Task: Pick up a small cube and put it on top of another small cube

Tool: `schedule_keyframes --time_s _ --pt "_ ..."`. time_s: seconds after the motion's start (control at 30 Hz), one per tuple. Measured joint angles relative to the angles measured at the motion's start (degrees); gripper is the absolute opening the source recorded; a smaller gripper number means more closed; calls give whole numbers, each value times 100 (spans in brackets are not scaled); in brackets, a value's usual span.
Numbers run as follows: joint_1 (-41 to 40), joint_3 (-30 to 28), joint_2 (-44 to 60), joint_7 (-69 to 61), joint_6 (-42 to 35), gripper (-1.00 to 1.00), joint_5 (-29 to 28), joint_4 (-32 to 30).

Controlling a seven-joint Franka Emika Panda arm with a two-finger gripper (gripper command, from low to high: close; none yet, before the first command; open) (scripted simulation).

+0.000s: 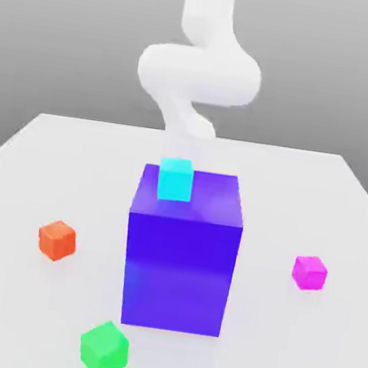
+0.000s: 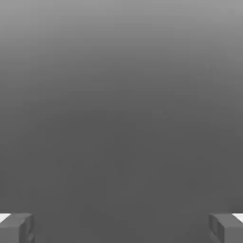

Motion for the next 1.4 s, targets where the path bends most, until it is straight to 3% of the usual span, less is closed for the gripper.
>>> schedule_keyframes --time_s 0.43,0.8,1.03,1.23,1.27,1.4 --pt "1959 211 1799 -2330 1325 0 534 -1380" --pt "3285 822 3281 -4029 2446 0 654 -2535" --pt "3811 1197 4283 -4370 3238 0 -138 -3137" --pt "4459 295 5498 -3795 4214 0 -1009 -2944" --pt "4585 169 5690 -3764 4371 -100 -1031 -2911" --pt "4584 170 5690 -3757 4365 -100 -1038 -2911"
